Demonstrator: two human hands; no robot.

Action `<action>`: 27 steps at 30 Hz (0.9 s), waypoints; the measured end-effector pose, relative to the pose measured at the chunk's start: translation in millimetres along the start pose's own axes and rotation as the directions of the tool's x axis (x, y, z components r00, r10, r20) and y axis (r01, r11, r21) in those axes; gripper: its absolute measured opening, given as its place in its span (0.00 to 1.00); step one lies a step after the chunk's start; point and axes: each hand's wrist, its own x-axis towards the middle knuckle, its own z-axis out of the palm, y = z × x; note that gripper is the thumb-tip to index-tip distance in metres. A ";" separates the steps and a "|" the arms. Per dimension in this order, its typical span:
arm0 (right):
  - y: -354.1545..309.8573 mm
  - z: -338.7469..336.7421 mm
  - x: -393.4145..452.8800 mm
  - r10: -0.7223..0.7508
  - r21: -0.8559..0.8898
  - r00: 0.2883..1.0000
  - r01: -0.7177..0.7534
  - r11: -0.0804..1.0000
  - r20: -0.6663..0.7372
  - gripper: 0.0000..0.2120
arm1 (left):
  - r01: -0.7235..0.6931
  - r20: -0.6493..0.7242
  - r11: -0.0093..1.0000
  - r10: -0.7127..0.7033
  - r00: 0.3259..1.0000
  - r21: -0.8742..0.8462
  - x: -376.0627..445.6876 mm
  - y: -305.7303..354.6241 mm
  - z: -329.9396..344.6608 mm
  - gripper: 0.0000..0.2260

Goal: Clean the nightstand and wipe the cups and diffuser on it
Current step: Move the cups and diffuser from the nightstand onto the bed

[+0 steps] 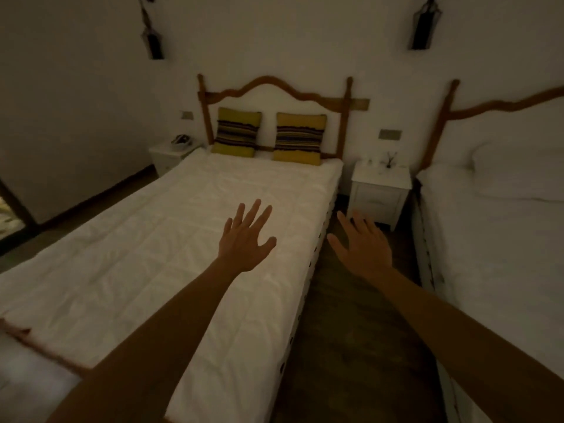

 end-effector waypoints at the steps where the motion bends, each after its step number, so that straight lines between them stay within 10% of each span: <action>1: 8.6 -0.7 12.4 0.017 -0.016 1.000 -0.017 1.000 0.007 0.36 | 0.013 0.013 1.000 -0.012 1.000 -0.018 21.0 1.4 9.2 0.33; 14: 172.8 8.5 170.4 0.297 -0.076 0.955 -0.295 0.952 0.008 0.39 | -0.240 0.103 0.969 0.245 0.964 -0.053 271.6 80.5 100.2 0.34; 27: 360.2 43.9 371.3 0.261 0.007 0.950 -0.266 0.964 0.172 0.34 | -0.135 0.116 0.957 0.170 0.979 -0.257 540.9 199.2 188.8 0.33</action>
